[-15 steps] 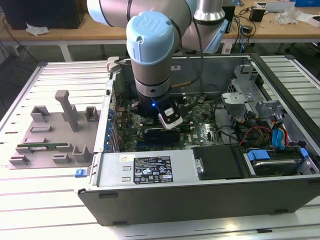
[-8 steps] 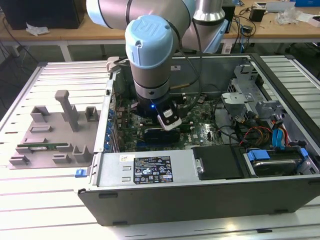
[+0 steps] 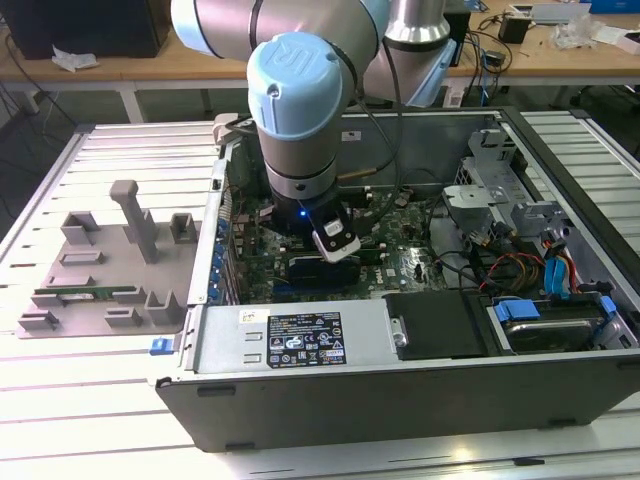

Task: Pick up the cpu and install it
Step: 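Install the second cpu locking lever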

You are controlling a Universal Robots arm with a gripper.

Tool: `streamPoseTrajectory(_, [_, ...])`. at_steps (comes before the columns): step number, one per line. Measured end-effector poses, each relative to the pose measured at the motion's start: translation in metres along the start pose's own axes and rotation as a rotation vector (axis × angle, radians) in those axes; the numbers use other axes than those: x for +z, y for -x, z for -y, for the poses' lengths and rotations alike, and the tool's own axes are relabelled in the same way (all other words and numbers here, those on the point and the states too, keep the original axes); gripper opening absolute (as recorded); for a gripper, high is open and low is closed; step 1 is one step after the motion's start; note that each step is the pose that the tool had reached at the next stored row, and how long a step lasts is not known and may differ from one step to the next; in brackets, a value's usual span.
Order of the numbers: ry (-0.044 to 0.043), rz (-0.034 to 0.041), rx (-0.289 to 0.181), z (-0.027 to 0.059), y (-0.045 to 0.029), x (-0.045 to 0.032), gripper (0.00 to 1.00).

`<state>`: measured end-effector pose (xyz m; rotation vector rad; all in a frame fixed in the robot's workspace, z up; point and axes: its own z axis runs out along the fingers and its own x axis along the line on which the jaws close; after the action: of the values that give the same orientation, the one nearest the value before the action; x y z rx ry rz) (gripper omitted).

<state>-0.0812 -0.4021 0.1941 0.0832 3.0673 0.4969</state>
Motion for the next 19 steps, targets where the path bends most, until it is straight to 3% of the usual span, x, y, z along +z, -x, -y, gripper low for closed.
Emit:
streamPoseTrajectory(9, [-0.0074, 0.0003, 0.0, -0.007, 0.0005, -0.021, 0.11])
streamPoseTrajectory(14, [-0.0181, 0.001, 0.0, -0.0116, 0.0009, -0.0349, 0.11])
streamPoseTrajectory(19, [-0.0303, 0.0018, 0.0, -0.018, 0.0015, -0.0539, 0.11])
